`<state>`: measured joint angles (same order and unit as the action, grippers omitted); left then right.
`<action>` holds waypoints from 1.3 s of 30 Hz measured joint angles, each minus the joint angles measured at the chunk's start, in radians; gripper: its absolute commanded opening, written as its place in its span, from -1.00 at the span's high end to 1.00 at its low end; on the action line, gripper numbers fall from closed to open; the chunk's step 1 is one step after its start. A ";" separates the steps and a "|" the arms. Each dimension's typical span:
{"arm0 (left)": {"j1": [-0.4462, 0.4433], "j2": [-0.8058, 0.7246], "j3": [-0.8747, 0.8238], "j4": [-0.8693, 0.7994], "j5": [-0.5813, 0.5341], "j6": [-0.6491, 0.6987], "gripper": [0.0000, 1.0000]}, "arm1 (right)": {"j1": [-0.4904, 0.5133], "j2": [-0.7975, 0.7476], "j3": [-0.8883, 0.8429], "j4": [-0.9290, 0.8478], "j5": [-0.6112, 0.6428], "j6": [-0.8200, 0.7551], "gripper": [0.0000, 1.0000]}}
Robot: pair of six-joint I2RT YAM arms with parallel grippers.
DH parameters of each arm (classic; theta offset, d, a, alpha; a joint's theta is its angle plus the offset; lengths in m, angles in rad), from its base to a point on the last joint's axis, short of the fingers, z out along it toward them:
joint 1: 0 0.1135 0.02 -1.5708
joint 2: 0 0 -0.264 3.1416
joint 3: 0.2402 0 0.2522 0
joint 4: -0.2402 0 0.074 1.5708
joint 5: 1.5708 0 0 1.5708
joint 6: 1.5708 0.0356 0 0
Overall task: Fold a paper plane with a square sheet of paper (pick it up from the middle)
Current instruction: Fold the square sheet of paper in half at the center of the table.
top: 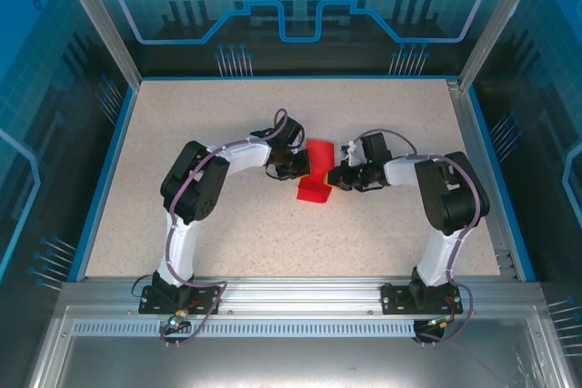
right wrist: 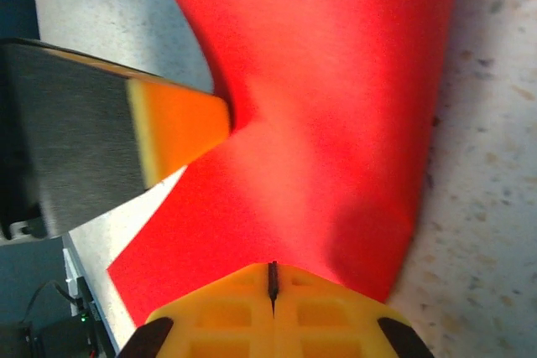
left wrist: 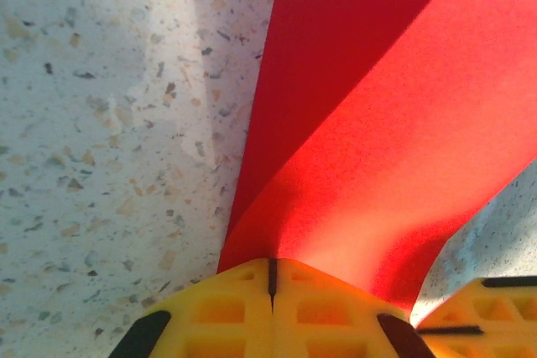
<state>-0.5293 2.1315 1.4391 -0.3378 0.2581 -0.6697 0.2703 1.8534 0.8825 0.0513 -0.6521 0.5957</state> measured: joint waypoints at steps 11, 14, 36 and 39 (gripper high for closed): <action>0.000 0.000 0.000 0.000 0.000 0.000 1.00 | 0.028 -0.006 -0.053 0.001 0.009 0.005 1.00; 0.000 0.000 0.000 0.000 0.000 0.000 1.00 | 0.029 -0.006 -0.062 0.000 0.016 -0.007 1.00; 0.000 -0.001 -0.005 0.006 0.000 0.000 1.00 | 0.053 -0.064 -0.137 0.024 0.005 0.016 1.00; 0.000 -0.001 -0.006 0.008 0.000 0.000 1.00 | 0.053 -0.060 -0.137 0.010 0.012 0.003 1.00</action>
<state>-0.5289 2.1307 1.4330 -0.3302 0.2581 -0.6701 0.3229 1.7939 0.7460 0.0616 -0.6403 0.5991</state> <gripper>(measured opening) 0.044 0.043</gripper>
